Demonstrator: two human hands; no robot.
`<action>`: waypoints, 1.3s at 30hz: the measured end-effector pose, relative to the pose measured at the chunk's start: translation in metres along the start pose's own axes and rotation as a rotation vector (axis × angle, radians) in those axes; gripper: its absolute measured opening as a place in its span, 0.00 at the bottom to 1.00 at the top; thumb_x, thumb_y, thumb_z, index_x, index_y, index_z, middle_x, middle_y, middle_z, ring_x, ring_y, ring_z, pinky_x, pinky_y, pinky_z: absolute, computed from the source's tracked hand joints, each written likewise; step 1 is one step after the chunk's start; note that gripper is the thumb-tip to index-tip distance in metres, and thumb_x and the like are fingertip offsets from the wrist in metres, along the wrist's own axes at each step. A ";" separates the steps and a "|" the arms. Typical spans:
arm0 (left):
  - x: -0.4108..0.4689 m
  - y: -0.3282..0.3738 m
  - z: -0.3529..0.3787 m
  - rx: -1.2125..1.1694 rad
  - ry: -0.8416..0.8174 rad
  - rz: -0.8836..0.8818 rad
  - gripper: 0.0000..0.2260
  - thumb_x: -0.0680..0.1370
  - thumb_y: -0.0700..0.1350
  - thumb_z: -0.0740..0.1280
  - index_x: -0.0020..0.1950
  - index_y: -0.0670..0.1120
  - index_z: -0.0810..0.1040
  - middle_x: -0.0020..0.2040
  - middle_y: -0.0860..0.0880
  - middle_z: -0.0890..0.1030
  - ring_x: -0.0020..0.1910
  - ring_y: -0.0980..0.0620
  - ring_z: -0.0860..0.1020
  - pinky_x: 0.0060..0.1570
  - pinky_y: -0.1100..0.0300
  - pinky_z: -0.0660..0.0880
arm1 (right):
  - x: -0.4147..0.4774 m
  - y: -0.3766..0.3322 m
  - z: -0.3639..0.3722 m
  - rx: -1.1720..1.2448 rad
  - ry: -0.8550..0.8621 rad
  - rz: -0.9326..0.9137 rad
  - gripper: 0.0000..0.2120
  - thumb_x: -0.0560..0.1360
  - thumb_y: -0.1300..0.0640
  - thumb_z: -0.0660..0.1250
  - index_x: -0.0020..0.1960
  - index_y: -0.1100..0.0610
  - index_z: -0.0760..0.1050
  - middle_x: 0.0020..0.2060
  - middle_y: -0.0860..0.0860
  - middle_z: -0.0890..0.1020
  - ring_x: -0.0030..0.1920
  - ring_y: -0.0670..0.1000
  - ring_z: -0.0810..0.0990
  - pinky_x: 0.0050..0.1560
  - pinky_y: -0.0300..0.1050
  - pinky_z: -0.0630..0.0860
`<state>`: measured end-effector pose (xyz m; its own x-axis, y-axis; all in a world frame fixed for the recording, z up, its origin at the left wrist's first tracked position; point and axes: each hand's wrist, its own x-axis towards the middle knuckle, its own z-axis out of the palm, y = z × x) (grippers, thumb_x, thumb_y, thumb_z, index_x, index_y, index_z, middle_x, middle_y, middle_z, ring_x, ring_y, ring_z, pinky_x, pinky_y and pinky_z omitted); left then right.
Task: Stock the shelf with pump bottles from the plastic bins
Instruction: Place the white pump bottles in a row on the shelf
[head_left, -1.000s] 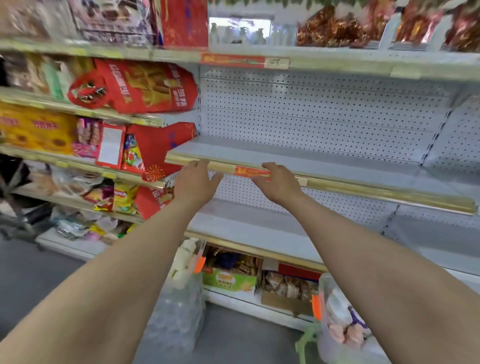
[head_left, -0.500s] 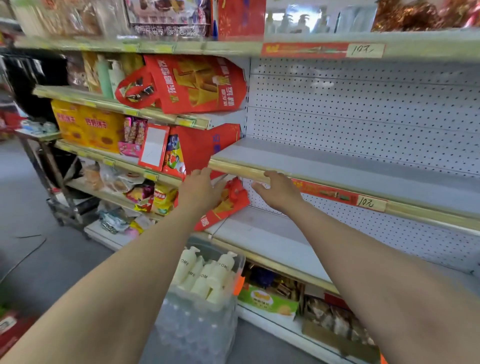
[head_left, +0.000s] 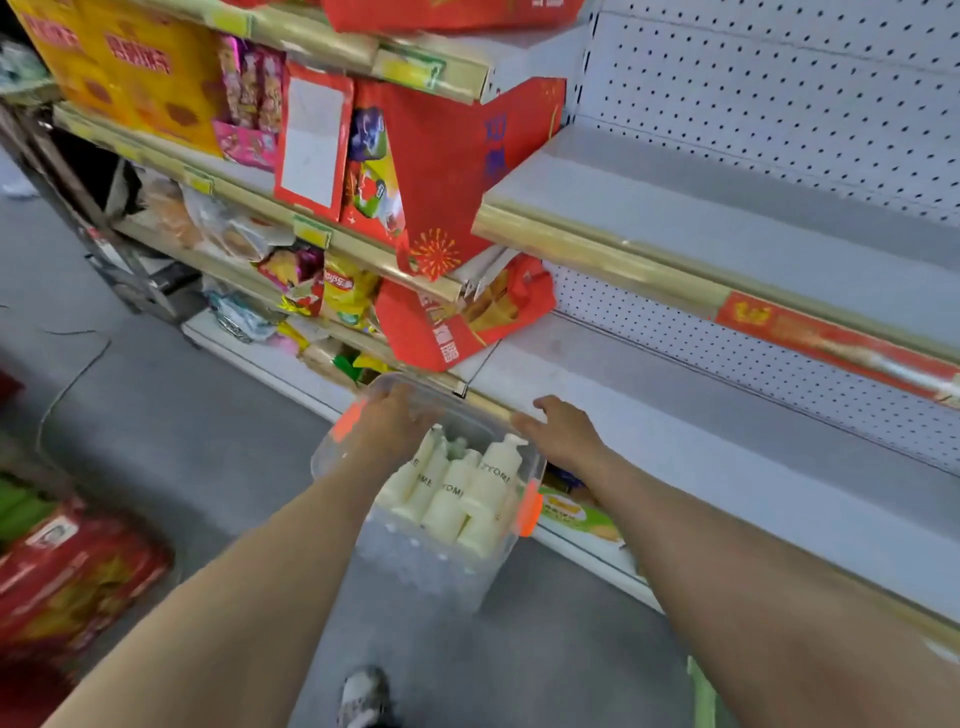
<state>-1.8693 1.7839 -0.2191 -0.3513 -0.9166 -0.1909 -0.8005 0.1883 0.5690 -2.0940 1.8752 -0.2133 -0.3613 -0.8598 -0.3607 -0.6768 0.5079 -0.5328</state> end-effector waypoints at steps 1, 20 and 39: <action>0.007 -0.012 0.005 -0.003 -0.022 -0.026 0.26 0.78 0.58 0.65 0.72 0.47 0.68 0.62 0.42 0.79 0.62 0.41 0.76 0.57 0.47 0.75 | 0.008 0.003 0.011 0.005 -0.011 0.024 0.31 0.79 0.40 0.61 0.75 0.58 0.65 0.71 0.55 0.72 0.66 0.56 0.74 0.63 0.47 0.70; 0.102 -0.145 0.099 -0.006 -0.400 -0.205 0.33 0.74 0.60 0.71 0.73 0.45 0.67 0.66 0.44 0.77 0.64 0.43 0.75 0.61 0.50 0.71 | 0.087 0.034 0.165 0.453 0.106 0.721 0.34 0.74 0.40 0.70 0.72 0.57 0.67 0.63 0.54 0.78 0.61 0.56 0.77 0.52 0.44 0.69; 0.114 -0.145 0.123 -0.103 -0.598 -0.372 0.38 0.65 0.59 0.79 0.67 0.42 0.71 0.62 0.45 0.78 0.60 0.44 0.76 0.53 0.54 0.74 | 0.113 0.041 0.191 0.812 0.043 0.868 0.19 0.61 0.53 0.83 0.46 0.54 0.78 0.45 0.51 0.85 0.46 0.52 0.83 0.48 0.53 0.81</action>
<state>-1.8530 1.6956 -0.4219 -0.2939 -0.5575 -0.7764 -0.8795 -0.1604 0.4480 -2.0401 1.8087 -0.4224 -0.5304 -0.2055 -0.8224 0.4033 0.7922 -0.4581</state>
